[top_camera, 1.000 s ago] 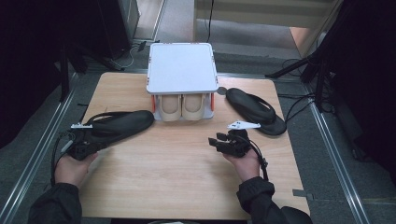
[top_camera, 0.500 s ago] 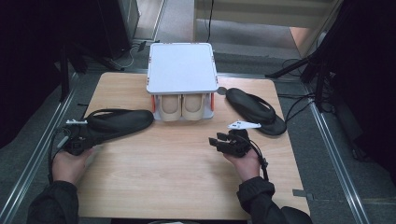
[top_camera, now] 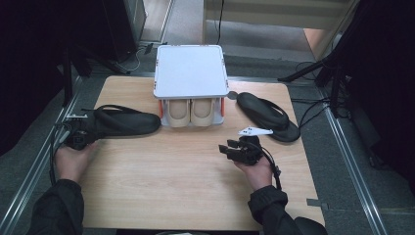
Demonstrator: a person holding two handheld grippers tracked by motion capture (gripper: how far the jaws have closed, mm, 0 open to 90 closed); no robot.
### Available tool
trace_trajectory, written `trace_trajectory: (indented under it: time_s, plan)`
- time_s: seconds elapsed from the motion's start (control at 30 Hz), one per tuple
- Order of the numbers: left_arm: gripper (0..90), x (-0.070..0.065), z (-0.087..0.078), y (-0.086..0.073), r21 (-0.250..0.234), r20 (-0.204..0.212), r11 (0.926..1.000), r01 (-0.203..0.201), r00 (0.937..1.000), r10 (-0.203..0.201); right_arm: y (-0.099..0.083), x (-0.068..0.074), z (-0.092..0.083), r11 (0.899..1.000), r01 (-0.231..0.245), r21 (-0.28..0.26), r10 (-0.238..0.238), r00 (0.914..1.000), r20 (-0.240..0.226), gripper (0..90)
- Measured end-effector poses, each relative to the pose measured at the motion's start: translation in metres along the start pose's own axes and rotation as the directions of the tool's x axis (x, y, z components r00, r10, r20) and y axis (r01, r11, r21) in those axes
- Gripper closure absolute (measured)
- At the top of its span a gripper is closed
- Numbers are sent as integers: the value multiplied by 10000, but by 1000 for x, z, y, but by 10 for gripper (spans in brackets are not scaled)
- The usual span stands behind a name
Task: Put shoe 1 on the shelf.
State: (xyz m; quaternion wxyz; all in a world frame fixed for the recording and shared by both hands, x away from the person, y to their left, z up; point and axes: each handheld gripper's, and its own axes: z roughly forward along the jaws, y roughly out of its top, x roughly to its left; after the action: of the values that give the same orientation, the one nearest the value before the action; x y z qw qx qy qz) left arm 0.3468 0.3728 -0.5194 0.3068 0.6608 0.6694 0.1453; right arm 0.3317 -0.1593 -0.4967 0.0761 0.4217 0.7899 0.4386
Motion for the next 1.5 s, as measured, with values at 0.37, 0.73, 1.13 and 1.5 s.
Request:
trace_trajectory:
  time_s: [0.37,0.73,1.13,1.5]
  plan:
    - [895,12,20,30,-214,83,9996,176,9998,-174,-3,1,0,9998,21,204,-25,9999,167,544]
    - [882,13,29,45,-294,256,9993,234,9994,-227,-11,1,-8,9999,-121,-79,124,9992,376,546]
    - [453,-10,12,53,-963,525,9953,108,9986,-58,-11,0,-10,9999,-104,-87,107,9991,422,545]
    - [306,-25,17,69,-807,1323,9959,408,9908,-298,-13,-1,-13,9999,-114,-42,117,9982,582,544]
